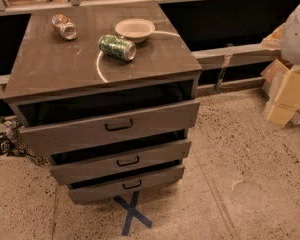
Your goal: Place green can upright
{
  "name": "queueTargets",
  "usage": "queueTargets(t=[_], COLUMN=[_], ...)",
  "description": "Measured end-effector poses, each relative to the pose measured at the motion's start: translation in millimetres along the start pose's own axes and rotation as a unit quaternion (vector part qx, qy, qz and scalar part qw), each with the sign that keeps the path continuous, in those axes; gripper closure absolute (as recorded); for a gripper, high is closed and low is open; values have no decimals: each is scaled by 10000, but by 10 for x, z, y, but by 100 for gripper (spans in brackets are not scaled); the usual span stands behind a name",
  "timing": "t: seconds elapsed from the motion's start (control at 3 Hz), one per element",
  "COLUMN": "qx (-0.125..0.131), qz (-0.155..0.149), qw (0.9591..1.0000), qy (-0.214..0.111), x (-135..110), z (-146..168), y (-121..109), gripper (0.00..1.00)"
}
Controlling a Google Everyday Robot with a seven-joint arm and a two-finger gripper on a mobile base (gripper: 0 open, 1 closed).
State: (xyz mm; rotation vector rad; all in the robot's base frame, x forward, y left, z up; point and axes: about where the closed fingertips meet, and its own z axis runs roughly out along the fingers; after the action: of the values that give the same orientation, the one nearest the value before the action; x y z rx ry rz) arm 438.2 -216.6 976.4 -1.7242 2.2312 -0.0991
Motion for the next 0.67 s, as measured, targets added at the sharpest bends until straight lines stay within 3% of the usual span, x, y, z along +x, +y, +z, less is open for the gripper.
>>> queueTargets(t=[0.67], qx=[99], qz=[83], qw=[9999], qy=[-67], x=[-80], z=[-7], y=[-73], gripper=[0])
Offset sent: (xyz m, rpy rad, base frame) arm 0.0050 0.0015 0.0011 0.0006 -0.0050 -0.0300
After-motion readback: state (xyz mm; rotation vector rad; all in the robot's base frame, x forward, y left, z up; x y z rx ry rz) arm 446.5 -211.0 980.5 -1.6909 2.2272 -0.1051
